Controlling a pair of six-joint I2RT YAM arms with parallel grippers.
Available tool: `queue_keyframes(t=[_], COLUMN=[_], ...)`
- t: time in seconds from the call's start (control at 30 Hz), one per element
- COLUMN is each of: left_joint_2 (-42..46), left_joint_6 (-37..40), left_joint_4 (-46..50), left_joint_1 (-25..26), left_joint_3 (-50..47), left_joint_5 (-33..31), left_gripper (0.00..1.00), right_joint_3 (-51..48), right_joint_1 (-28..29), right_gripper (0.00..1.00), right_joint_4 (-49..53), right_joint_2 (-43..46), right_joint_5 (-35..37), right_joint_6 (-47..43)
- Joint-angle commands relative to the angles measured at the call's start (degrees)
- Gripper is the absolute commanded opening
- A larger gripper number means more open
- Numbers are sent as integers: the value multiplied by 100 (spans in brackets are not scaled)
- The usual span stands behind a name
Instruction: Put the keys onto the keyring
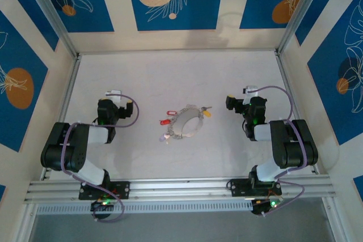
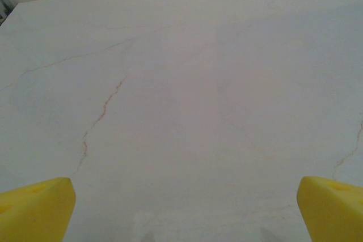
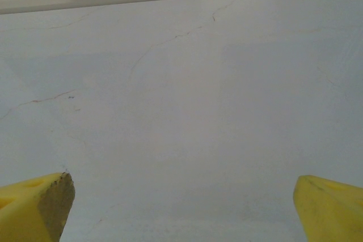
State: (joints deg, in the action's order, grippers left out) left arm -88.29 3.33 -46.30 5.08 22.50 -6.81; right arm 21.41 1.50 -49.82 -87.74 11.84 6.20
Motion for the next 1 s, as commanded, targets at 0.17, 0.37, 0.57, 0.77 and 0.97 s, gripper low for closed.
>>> queue_keyframes(t=[0.17, 0.37, 0.57, 0.77, 0.97], left_joint_2=[22, 22, 22, 22, 26], left_joint_6=[-87, -87, -85, -82, -83], left_joint_4=[-215, -213, -214, -213, -214], left_joint_1=[-42, -42, -42, -42, -42], left_joint_3=[9, 9, 11, 11, 9], left_joint_5=[135, 135, 132, 129, 127], left_gripper=[100, 100, 100, 100, 100], right_joint_3=[65, 74, 74, 73, 31], right_joint_1=[67, 66, 68, 67, 99], right_gripper=[99, 99, 99, 99, 99], right_joint_4=[-36, -33, -27, -27, -109], right_joint_2=[27, 23, 21, 21, 32], right_joint_5=[-95, -102, -104, -100, -103], right_joint_6=[-95, -97, -103, -106, -150])
